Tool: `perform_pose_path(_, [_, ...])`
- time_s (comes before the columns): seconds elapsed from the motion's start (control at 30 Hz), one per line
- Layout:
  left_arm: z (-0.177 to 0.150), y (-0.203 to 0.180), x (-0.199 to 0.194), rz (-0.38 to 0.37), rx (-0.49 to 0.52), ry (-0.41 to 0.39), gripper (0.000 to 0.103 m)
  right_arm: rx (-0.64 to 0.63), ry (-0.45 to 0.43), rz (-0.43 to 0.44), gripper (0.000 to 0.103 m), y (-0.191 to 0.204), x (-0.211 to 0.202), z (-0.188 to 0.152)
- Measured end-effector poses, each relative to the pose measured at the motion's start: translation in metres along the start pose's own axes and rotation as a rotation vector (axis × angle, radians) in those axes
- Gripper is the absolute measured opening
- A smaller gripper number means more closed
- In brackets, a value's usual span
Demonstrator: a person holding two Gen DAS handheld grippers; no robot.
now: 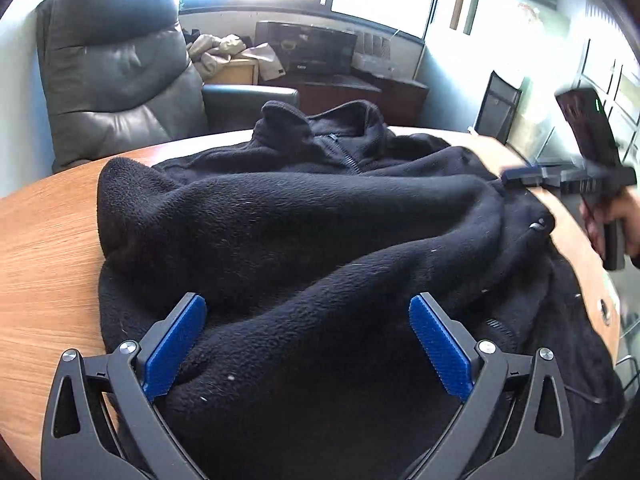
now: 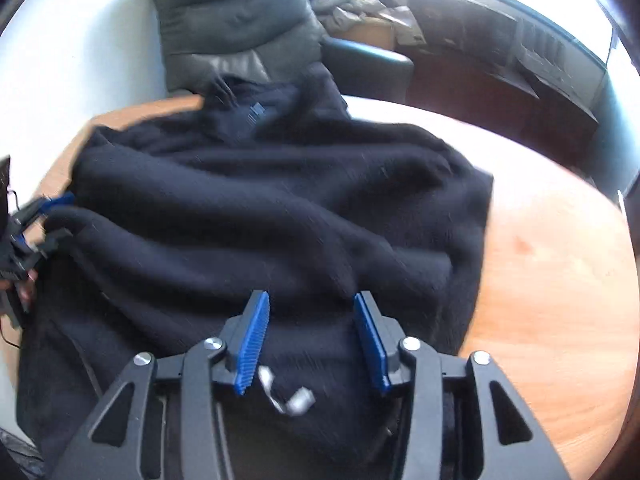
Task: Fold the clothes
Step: 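Grasp the jacket's side edge with the right gripper, then fold the side edge over the jacket front and open the right gripper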
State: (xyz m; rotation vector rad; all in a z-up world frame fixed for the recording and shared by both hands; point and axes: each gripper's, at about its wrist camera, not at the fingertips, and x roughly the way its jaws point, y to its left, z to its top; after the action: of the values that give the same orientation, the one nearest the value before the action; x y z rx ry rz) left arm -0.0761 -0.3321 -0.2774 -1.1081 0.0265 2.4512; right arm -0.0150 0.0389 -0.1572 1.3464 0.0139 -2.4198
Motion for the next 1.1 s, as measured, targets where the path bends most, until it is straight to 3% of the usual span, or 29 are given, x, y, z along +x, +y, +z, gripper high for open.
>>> perform_pose_path(0.03, [-0.001, 0.000, 0.001, 0.010, -0.005, 0.000, 0.103, -0.020, -0.023, 0.041, 0.057, 0.010, -0.005, 0.014])
perform_pose_path(0.1, [-0.001, -0.002, 0.002, 0.028, -0.007, -0.005, 0.103, -0.086, -0.101, 0.189, 0.083, 0.040, -0.011, 0.052])
perform_pose_path(0.23, [0.002, -0.006, -0.006, 0.039, -0.018, -0.038, 0.103, -0.218, -0.077, 0.480, 0.086, 0.113, 0.043, 0.129])
perform_pose_path(0.37, [-0.007, -0.007, -0.006, 0.044, -0.045, -0.031, 0.103, -0.296, 0.127, 0.641, 0.085, 0.168, 0.129, 0.170])
perform_pose_path(0.53, [-0.019, -0.011, -0.005, 0.064, -0.004, -0.050, 0.103, -0.273, 0.315, 0.711, 0.077, 0.193, 0.205, 0.177])
perform_pose_path(0.57, [-0.019, -0.010, -0.005, 0.060, -0.008, -0.054, 0.103, -0.289, 0.338, 0.708, 0.069, 0.196, 0.211, 0.173])
perform_pose_path(0.67, [-0.020, -0.002, -0.007, 0.039, -0.040, -0.061, 0.103, -0.350, 0.354, 0.729, 0.013, 0.203, 0.208, 0.165])
perform_pose_path(0.77, [-0.021, 0.000, -0.009, 0.037, -0.042, -0.057, 0.103, -0.401, 0.318, 0.756, 0.011, 0.207, 0.186, 0.163])
perform_pose_path(0.93, [-0.025, 0.001, -0.015, 0.056, -0.025, -0.077, 0.103, -0.318, 0.115, 0.729, 0.010, 0.183, 0.145, 0.180])
perform_pose_path(1.03, [-0.034, 0.006, -0.014, 0.069, -0.027, -0.048, 0.103, -0.318, 0.183, 0.627, 0.011, 0.175, 0.170, 0.159])
perform_pose_path(1.1, [-0.039, 0.008, -0.017, 0.069, -0.027, -0.035, 0.103, -0.299, 0.192, 0.573, 0.017, 0.164, 0.181, 0.148])
